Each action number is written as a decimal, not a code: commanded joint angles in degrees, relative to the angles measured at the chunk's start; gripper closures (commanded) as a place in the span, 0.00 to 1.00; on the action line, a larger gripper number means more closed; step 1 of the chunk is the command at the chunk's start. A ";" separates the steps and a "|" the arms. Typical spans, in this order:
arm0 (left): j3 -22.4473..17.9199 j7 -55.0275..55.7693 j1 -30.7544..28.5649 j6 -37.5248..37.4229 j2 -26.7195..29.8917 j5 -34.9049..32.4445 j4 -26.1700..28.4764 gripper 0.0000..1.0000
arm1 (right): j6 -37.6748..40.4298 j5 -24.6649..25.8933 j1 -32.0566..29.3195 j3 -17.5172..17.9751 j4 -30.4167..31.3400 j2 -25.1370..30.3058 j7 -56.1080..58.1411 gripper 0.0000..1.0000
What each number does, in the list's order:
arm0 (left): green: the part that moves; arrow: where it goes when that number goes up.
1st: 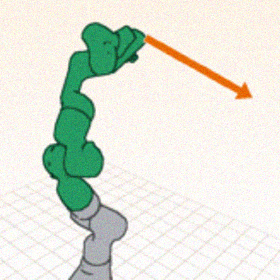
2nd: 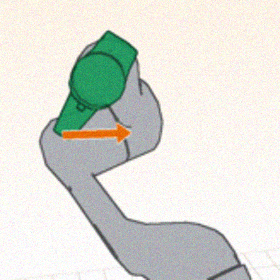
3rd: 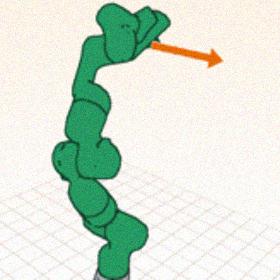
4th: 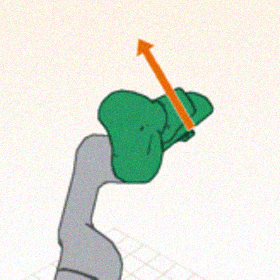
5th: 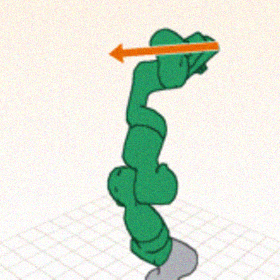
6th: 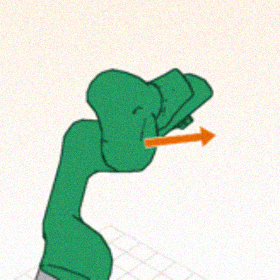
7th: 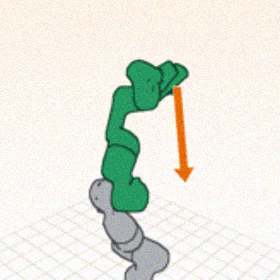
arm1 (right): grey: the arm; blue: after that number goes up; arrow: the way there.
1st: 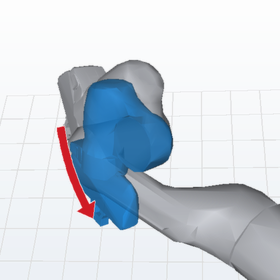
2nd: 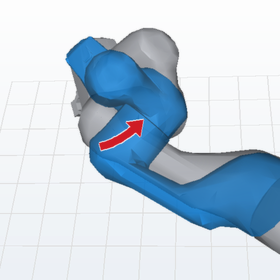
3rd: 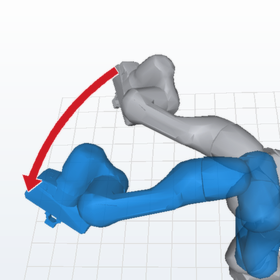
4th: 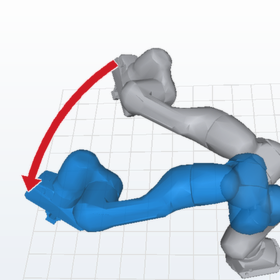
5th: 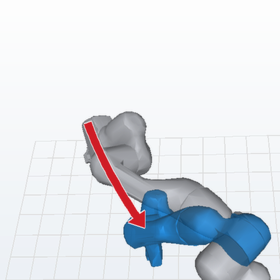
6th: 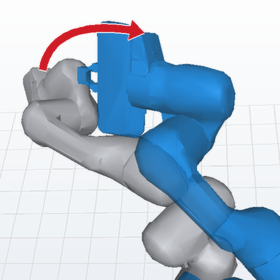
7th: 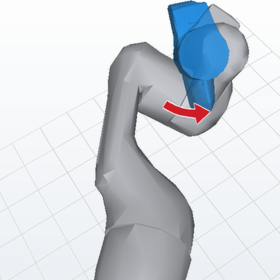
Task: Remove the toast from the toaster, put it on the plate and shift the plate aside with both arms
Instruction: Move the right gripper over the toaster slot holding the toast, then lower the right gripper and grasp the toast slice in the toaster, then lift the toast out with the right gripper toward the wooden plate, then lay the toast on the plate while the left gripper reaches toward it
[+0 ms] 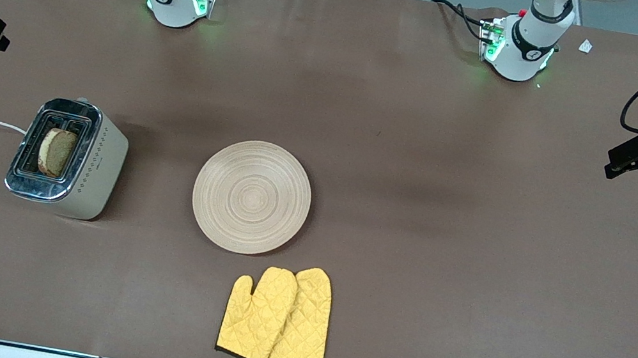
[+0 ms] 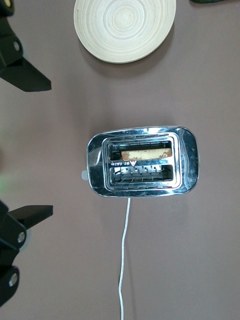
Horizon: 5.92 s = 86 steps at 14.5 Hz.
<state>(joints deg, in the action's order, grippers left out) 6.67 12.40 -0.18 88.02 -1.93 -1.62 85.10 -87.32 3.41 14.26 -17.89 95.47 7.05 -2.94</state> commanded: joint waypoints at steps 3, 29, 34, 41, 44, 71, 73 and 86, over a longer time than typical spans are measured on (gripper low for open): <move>0.36 -0.62 0.01 -0.83 -0.62 -1.01 -1.78 0.00 | -0.92 0.02 0.16 0.14 0.77 0.51 -1.11 0.00; 0.27 -0.89 -0.08 -0.74 -1.41 -0.57 -1.78 0.00 | -34.84 -2.09 -0.98 -0.12 21.34 -10.91 6.88 0.00; 0.27 -0.89 0.00 -0.74 -1.85 -0.57 -1.78 0.00 | -35.55 -5.33 -1.95 -0.12 21.25 -13.11 8.38 0.05; 0.27 -0.89 0.09 -0.66 -2.29 -0.57 -1.78 0.00 | -36.86 -5.52 -2.48 -0.12 21.25 -14.87 8.38 0.29; 0.27 -0.89 0.09 -0.66 -2.38 -0.49 -1.78 0.00 | -37.74 -5.61 -3.09 -0.12 21.16 -15.75 9.78 0.30; 0.36 -0.80 0.36 -0.39 -3.61 -0.13 -1.78 0.00 | -13.29 -4.55 19.56 0.23 -4.15 -19.95 -5.84 0.98; 0.36 -0.80 0.36 -0.31 -3.79 -0.05 -1.69 0.00 | -18.03 -6.38 21.25 0.23 -4.24 -24.26 -6.38 0.99; 0.45 -1.41 0.79 2.24 -5.37 0.57 -1.78 0.00 | -27.81 -49.87 19.41 0.32 5.59 -32.63 7.73 1.00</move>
<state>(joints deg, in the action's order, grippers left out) 7.20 12.32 0.35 89.75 -6.40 -1.37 84.84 -113.75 -41.15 35.34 -17.78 96.69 -26.69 -2.15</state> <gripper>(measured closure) 0.000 0.930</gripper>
